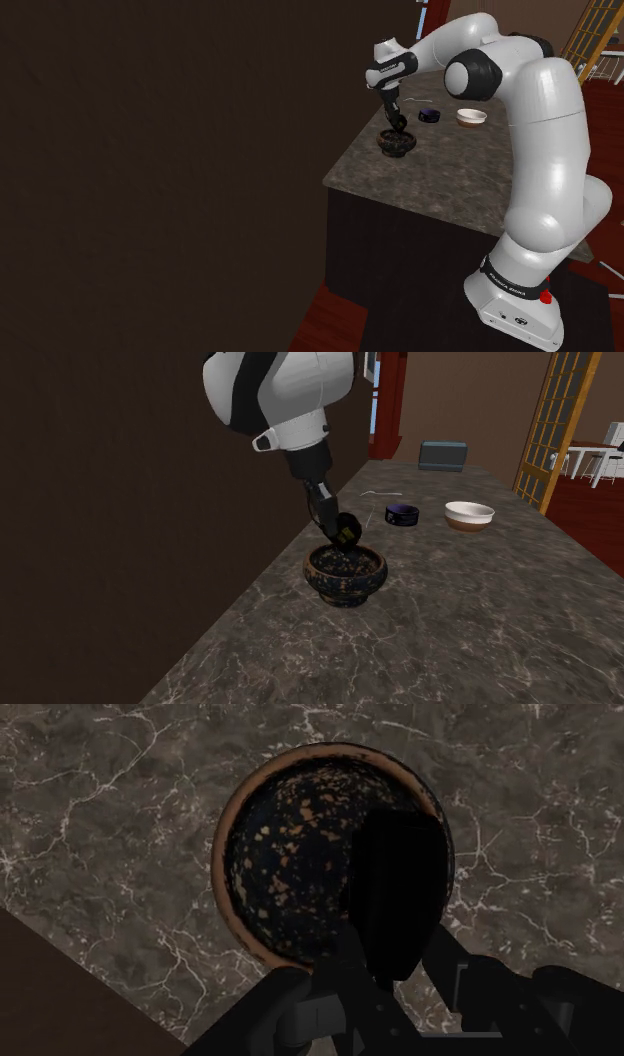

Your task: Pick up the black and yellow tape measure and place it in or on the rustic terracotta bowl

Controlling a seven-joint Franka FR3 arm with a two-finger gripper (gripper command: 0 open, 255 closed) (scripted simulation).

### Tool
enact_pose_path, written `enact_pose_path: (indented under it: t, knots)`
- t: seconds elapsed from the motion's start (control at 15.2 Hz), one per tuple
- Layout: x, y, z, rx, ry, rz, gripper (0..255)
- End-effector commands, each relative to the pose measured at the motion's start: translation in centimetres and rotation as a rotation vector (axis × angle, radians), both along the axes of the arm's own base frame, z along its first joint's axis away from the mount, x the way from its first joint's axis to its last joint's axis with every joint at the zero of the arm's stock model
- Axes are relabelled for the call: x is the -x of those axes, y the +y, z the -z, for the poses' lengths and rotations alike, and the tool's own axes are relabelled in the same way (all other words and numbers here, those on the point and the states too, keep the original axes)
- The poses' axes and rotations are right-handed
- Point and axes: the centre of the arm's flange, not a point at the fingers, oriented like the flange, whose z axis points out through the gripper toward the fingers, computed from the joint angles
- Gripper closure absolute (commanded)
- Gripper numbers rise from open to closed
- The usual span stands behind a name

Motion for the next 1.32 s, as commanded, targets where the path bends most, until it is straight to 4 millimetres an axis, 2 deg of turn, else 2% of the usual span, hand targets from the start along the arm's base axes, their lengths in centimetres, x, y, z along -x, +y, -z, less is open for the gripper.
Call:
enact_pose_path:
  t: [0.0, 0.2, 0.92, 0.99, 1.25]
  knots:
    - [0.6, -2.5, -0.3, 0.0, 0.0, -0.002, 255]
    - [1.4, -6.1, -0.3, 0.0, 0.0, -0.002, 255]
    - [1.4, -6.1, 5.6, 0.0, 0.0, -0.002, 255]
    - [1.4, -6.1, 6.5, 0.0, 0.0, -0.002, 255]
    - [1.4, -6.1, 6.5, 0.0, 0.0, -0.002, 255]
